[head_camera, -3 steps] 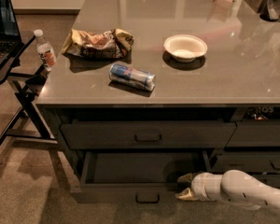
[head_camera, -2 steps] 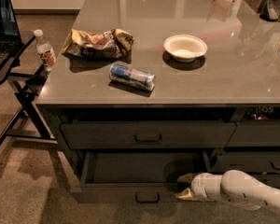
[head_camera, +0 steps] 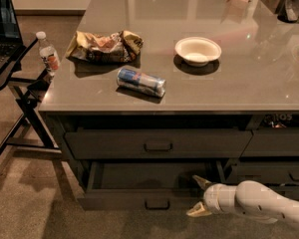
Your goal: Open middle drawer
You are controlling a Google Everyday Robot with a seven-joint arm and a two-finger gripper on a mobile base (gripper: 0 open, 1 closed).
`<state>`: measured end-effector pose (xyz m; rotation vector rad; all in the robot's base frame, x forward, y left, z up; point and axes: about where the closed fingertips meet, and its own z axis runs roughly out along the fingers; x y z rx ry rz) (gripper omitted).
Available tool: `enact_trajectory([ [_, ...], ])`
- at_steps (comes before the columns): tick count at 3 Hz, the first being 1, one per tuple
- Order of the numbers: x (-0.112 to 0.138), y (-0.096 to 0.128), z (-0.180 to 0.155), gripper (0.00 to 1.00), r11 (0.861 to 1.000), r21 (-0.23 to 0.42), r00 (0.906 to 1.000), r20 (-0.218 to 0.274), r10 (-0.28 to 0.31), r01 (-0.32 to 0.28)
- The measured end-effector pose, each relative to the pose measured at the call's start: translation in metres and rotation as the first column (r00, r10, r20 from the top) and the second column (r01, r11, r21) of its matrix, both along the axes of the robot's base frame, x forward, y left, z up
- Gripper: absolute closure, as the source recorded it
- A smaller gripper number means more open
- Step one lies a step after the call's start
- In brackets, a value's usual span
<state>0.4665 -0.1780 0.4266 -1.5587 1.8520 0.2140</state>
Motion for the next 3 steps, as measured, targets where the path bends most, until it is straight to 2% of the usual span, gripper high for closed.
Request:
enact_trajectory([
  [2, -0.053, -0.022, -0.008, 0.68, 1.000, 0.014, 0.9994, -0.029, -0.020, 0.020],
  [3, -0.052, -0.022, -0.001, 0.91, 1.000, 0.014, 0.9994, -0.028, -0.020, 0.020],
])
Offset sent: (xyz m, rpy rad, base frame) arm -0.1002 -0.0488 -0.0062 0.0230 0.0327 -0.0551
